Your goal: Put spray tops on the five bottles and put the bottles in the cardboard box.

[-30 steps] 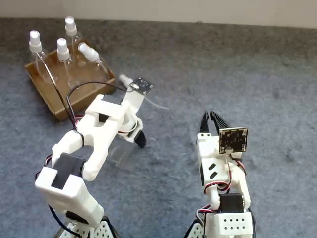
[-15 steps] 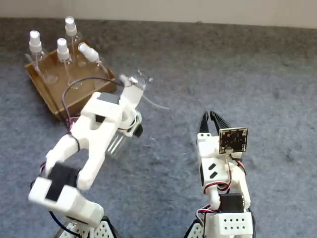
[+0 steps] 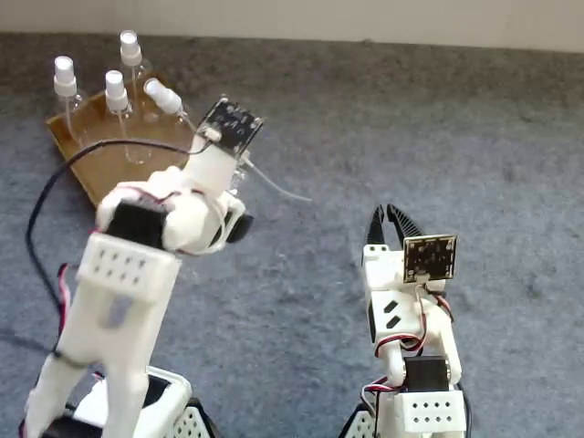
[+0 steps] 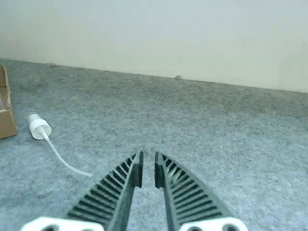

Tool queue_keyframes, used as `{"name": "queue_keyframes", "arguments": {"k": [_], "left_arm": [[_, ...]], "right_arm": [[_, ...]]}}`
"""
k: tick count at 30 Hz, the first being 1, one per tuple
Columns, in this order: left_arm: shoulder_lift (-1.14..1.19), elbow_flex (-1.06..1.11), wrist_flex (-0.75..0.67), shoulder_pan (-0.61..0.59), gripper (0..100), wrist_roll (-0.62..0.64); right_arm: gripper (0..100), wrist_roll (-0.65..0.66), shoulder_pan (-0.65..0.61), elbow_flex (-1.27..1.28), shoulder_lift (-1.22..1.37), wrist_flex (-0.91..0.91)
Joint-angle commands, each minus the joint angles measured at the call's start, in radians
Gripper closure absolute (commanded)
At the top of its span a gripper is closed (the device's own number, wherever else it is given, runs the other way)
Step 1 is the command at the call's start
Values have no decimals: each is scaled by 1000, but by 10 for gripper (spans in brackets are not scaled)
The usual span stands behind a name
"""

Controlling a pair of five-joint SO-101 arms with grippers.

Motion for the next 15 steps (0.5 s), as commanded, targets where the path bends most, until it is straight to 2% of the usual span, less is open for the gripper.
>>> {"name": "queue_keyframes", "arguments": {"k": [1,6,12,15], "left_arm": [[-185,-1,87,8,864,-3],[-423,209,100,-105,864,-3],[-733,541,-87,-232,864,-3],[-848,673,-152,-237,864,5]], "right_arm": [[957,11,-58,154,-1,8],[957,12,-64,154,-1,8],[956,17,-64,157,-2,8],[955,103,-64,154,-1,10]]}}
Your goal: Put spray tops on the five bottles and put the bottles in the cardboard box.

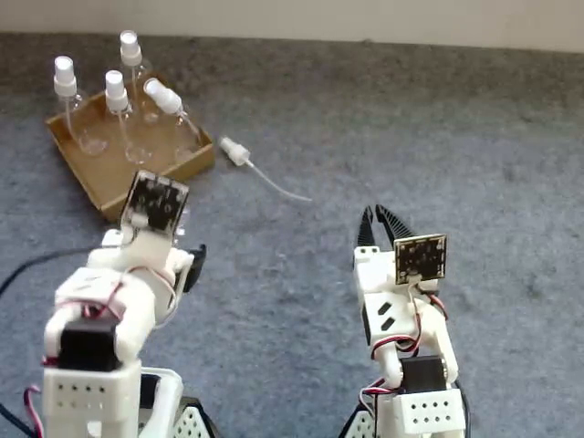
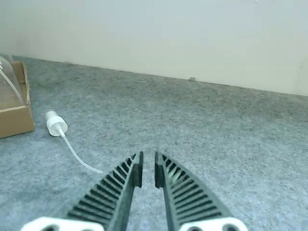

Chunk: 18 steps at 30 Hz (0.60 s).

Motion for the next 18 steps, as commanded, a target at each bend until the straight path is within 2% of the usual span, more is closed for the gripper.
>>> {"name": "queue_keyframes", "arguments": {"k": [1,6,11,15,18], "left_arm": [[-186,177,-115,-19,864,31],[-308,286,-163,-19,861,186],[-381,329,-160,-30,861,196],[-423,358,-160,-148,861,203],[-443,371,-160,-203,860,276]], "right_arm": [[954,107,-8,154,-1,21],[954,112,-13,10,1,183],[954,115,-42,-226,4,355],[953,115,-130,-389,30,472],[953,109,-188,-521,162,516]]}}
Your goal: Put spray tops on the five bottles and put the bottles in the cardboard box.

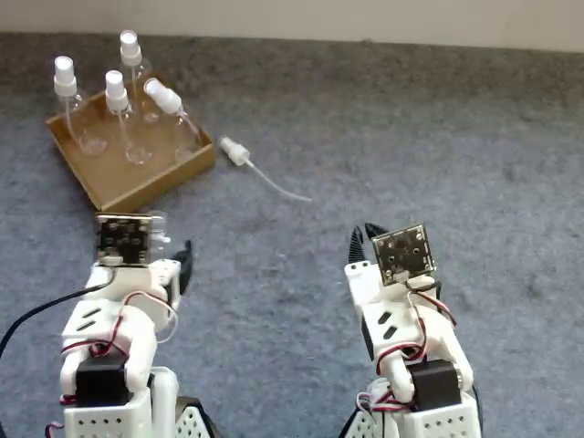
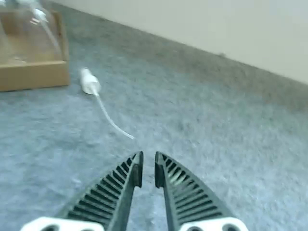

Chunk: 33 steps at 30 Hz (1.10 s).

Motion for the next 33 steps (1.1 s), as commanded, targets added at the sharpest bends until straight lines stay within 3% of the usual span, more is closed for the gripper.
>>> {"name": "queue_keyframes", "arguments": {"k": [1,14,20,23,33], "left_arm": [[-38,8,-25,-79,860,101],[-82,42,-25,-111,859,120],[-82,45,-29,-131,859,121],[-82,74,-44,-130,859,121],[-82,119,-103,-128,859,121]], "right_arm": [[953,6,-94,-260,211,58],[953,12,-269,-903,1121,108],[894,20,-278,-1213,1412,217],[849,92,-278,-1342,1535,239],[844,144,-343,-1646,1920,236]]}}
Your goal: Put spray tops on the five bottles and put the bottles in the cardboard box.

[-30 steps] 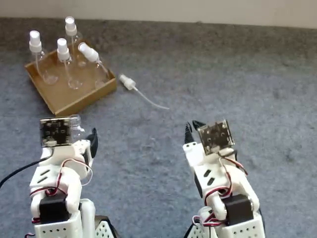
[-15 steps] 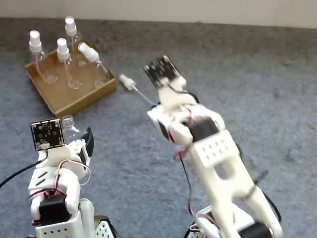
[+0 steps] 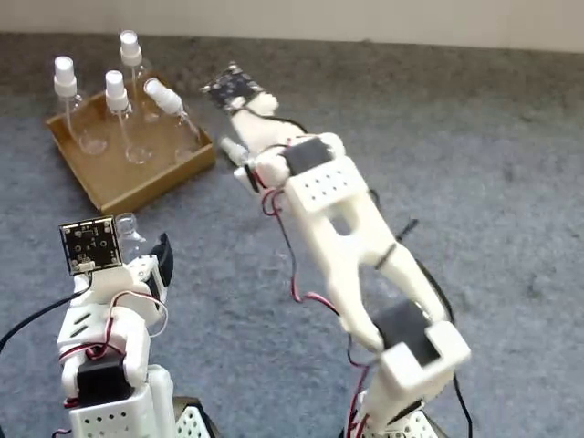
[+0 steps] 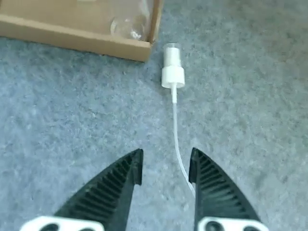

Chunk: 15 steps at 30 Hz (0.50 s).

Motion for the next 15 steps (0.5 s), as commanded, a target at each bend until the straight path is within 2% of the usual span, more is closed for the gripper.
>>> {"name": "queue_keyframes", "arguments": {"k": [1,5,15], "left_arm": [[-12,-5,-25,-8,859,17],[-12,-4,-23,-7,859,15],[-12,22,-49,-5,859,11]], "right_arm": [[844,12,-39,-199,142,-1],[843,12,-35,-328,308,-54],[842,14,-35,-647,601,-58]]}}
